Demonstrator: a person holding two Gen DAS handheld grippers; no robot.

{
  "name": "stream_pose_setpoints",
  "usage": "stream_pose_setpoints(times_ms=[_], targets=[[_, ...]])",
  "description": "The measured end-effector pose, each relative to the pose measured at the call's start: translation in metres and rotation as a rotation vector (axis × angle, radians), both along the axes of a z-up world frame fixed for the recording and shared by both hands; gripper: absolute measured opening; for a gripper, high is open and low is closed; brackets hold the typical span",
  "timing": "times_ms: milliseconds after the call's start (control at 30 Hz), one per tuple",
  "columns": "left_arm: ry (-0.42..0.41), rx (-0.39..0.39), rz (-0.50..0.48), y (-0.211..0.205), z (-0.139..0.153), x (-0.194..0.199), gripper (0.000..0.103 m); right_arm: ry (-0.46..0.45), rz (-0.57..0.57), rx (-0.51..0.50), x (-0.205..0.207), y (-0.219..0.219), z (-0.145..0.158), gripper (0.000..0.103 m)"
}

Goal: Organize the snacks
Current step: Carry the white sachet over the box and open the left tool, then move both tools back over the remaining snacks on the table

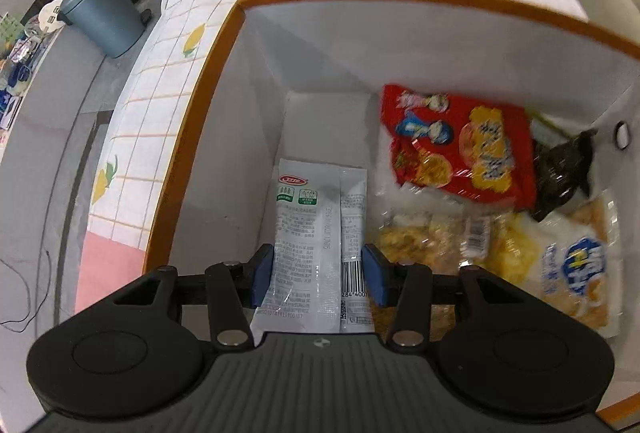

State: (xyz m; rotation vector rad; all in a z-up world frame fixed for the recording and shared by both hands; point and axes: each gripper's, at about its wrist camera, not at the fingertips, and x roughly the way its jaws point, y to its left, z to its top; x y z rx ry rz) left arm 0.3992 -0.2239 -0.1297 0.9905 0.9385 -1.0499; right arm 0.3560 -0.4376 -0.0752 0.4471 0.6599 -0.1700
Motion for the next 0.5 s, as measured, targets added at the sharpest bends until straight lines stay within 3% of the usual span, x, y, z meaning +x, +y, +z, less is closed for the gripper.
stream_pose_setpoints(times_ms=[133, 233, 367, 500], targets=[[-0.010, 0.034, 0.003, 0.004, -0.008, 0.002, 0.072, 0.022, 0.004, -0.020, 0.001, 0.001, -0.003, 0.081], [-0.048, 0.035, -0.018, 0.007, -0.004, -0.002, 0.076, 0.021, 0.014, -0.022, 0.001, 0.001, -0.003, 0.081], [-0.071, -0.005, 0.000, 0.009, 0.012, -0.008, 0.079, 0.018, 0.009, -0.012, -0.001, 0.000, -0.003, 0.081], [-0.103, -0.105, 0.081, 0.011, 0.039, -0.020, 0.079, 0.017, 0.026, -0.019, -0.002, 0.003, -0.002, 0.081]])
